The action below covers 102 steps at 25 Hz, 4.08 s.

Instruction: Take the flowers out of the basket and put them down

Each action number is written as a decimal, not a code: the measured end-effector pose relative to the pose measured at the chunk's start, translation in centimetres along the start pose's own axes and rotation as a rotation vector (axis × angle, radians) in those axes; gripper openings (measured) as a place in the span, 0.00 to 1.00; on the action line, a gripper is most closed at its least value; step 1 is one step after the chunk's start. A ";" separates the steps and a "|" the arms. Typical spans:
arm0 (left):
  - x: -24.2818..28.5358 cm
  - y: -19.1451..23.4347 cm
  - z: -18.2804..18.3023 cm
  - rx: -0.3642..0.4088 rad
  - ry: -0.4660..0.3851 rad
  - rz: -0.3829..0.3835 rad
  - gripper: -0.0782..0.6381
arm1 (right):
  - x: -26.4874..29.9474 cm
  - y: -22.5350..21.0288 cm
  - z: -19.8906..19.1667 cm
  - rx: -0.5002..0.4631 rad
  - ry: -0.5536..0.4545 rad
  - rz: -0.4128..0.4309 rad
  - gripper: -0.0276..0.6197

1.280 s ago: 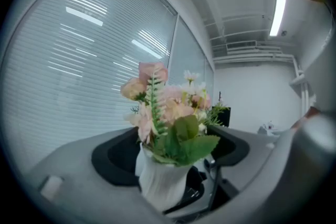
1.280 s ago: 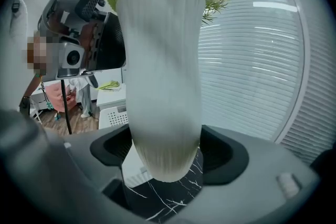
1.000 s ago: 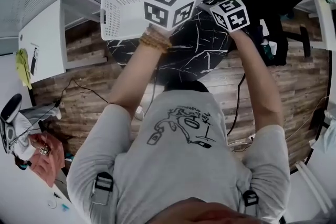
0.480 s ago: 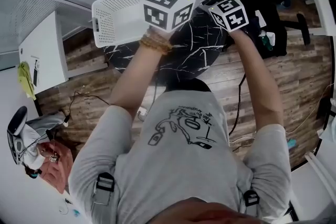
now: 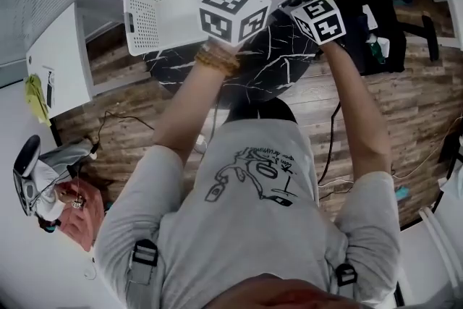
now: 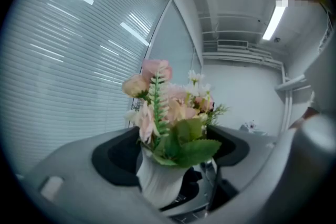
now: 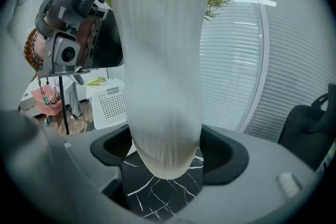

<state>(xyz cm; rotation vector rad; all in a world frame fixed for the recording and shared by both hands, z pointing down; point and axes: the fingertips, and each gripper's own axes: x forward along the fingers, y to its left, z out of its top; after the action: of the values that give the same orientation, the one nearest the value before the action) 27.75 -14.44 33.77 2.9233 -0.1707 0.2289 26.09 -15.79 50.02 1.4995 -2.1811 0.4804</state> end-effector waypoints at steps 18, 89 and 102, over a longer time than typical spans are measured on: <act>2.4 1.1 -11.6 -0.095 0.054 -0.011 0.66 | 4.6 0.0 -11.3 0.018 0.053 -0.011 0.68; -10.9 -3.4 -15.1 -0.107 -0.082 0.095 0.26 | -5.8 10.1 -10.1 0.145 -0.167 -0.067 0.18; -21.3 -6.2 -9.5 -0.056 -0.161 0.164 0.11 | -11.3 18.3 3.4 0.059 -0.295 0.058 0.05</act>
<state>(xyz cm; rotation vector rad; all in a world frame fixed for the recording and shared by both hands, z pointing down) 6.32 -4.27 38.23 2.8720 -0.4354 0.0117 11.85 -2.34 40.50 1.6295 -2.4595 0.3635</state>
